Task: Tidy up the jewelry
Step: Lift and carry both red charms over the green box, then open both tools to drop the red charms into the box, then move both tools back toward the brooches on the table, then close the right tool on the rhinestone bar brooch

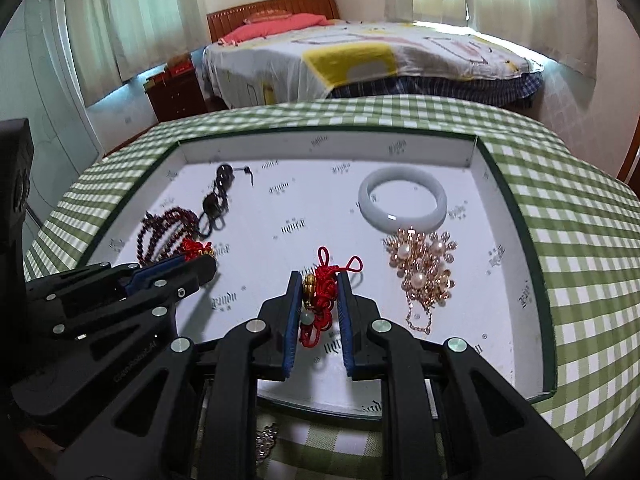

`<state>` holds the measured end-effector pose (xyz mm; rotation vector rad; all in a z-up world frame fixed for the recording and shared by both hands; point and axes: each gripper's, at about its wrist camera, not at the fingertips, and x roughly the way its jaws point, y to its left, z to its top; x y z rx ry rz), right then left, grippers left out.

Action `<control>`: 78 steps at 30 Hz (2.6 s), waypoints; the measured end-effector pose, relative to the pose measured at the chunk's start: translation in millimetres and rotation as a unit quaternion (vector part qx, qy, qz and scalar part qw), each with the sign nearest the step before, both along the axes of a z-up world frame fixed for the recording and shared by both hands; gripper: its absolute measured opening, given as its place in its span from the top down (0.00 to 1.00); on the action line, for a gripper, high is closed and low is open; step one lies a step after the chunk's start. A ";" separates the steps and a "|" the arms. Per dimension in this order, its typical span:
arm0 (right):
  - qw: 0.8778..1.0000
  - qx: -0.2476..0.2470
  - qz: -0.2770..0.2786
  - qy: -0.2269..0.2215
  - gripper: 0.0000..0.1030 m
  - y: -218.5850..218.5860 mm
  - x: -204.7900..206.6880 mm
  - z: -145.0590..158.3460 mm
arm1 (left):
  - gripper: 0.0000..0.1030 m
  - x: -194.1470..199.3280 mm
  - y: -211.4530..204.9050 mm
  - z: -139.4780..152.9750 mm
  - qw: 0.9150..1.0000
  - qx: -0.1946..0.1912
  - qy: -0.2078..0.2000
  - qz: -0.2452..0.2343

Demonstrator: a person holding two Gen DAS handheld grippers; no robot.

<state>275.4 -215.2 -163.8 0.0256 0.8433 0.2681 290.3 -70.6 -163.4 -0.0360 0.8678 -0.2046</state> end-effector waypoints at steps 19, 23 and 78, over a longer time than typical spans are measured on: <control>1.000 0.005 -0.011 -0.022 0.66 -12.1 -10.9 18.5 | 0.52 -6.0 -0.4 8.0 1.000 -0.009 -0.006 -0.005; 0.999 0.007 -0.017 -0.034 0.65 -16.9 -18.5 28.3 | 0.45 -12.1 -0.5 18.1 1.000 -0.009 -0.020 -0.004; 1.000 -0.015 0.009 0.008 0.88 8.0 -91.0 0.8 | 0.45 -109.3 87.0 14.8 0.997 0.027 -0.018 0.072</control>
